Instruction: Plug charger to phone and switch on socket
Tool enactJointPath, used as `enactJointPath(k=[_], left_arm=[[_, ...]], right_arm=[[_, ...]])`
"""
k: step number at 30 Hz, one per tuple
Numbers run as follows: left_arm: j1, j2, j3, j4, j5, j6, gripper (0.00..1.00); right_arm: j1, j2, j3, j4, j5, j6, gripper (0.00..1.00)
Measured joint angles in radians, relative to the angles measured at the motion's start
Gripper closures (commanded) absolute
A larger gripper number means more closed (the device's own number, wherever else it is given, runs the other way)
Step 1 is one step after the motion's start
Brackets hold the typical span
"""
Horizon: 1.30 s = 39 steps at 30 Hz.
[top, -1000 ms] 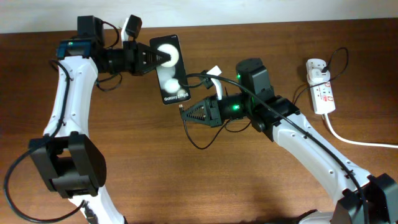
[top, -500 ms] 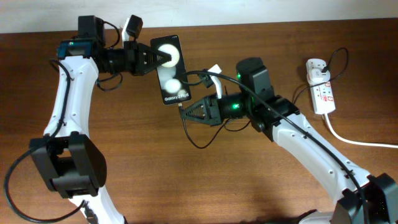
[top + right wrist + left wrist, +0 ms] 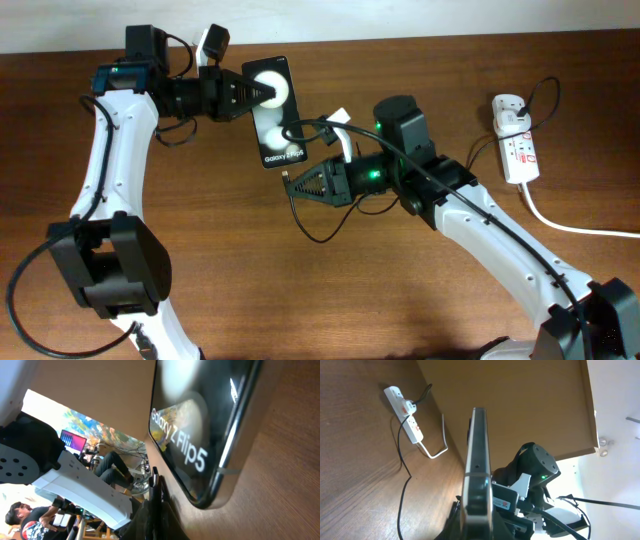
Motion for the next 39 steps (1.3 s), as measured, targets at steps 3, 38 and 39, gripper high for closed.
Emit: enactJointPath(k=[3,38,39], left_arm=[[0.000,0.000,0.000,0.000,0.000,0.000,1.00],[0.003,0.000,0.000,0.014,0.001,0.000,1.00],[-0.002,0.000,0.000,0.020,0.001,0.000,1.00]], right_arm=[[0.000,0.001,-0.001,0.002,0.006,0.007,0.96],[-0.040,0.003,-0.016,0.055,-0.010,0.093,0.96],[-0.040,0.003,-0.017,0.055,-0.011,0.092,0.96]])
